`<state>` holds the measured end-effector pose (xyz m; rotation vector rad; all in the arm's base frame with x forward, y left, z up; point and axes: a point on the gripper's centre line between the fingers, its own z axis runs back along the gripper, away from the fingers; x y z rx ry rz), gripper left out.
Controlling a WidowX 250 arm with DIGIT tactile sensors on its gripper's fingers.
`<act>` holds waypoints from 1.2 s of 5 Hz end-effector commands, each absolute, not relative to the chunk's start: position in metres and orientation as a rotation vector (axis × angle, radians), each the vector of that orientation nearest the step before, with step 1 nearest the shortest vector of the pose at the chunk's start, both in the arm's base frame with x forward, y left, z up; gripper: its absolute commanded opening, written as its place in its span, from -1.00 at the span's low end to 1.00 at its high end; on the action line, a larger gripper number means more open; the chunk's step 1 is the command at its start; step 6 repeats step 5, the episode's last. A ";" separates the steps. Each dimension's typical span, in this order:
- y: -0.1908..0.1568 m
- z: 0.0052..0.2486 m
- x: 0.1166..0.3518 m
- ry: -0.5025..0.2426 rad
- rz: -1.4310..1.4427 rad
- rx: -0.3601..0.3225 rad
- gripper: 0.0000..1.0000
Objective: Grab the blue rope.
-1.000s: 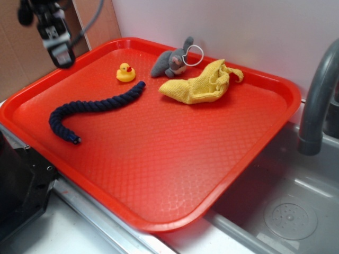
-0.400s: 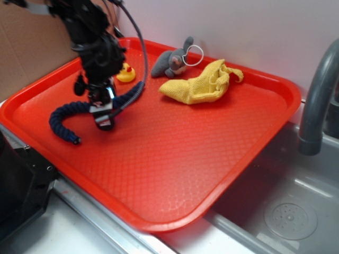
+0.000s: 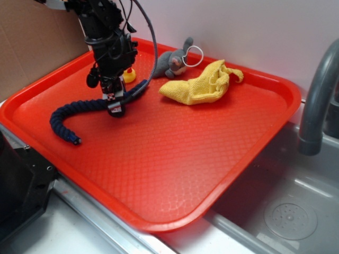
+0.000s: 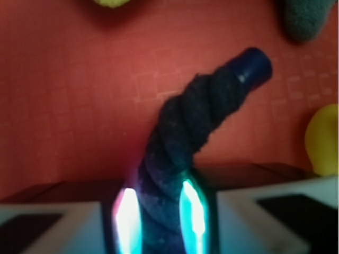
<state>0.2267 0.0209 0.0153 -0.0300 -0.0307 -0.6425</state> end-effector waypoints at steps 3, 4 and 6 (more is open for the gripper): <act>-0.071 0.188 0.186 -0.105 -0.076 0.167 -1.00; -0.077 0.233 0.178 -0.109 -0.038 0.128 -1.00; -0.060 0.229 0.175 -0.119 0.011 0.106 -1.00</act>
